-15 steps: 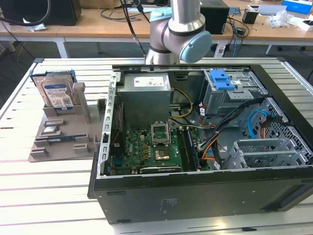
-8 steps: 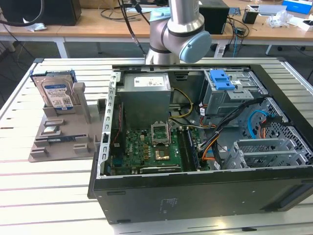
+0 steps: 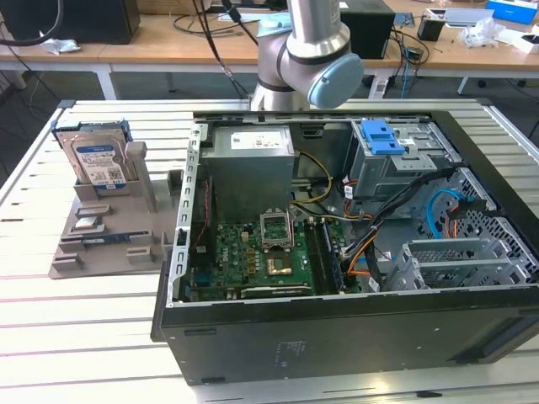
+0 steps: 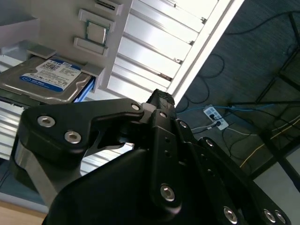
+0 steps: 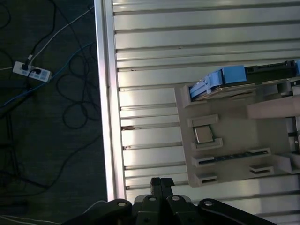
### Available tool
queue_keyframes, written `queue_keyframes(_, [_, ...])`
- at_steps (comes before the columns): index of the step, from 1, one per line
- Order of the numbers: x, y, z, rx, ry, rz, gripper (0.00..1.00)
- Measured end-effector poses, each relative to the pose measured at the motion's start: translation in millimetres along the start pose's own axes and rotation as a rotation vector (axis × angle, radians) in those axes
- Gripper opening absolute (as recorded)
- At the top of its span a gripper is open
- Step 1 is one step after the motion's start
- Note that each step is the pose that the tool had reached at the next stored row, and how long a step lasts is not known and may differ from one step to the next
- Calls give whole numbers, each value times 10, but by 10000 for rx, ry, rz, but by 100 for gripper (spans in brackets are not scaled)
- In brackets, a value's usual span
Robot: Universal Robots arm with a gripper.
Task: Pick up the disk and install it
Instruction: 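Reach for the disk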
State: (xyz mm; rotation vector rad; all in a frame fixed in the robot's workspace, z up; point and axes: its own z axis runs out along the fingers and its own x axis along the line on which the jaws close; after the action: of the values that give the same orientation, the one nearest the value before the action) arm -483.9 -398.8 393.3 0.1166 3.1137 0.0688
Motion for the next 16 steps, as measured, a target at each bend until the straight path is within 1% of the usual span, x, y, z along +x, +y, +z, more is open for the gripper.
queue_keyframes(3, [50,-4,-1,0,0,0,11])
queue_keyframes(5, [97,-7,-2,0,0,0,11])
queue_keyframes(11, [187,-4,-2,0,0,0,11])
queue_keyframes(13, [219,21,0,0,-1,0,11])
queue_keyframes(16, [222,76,5,-1,-1,0,11])
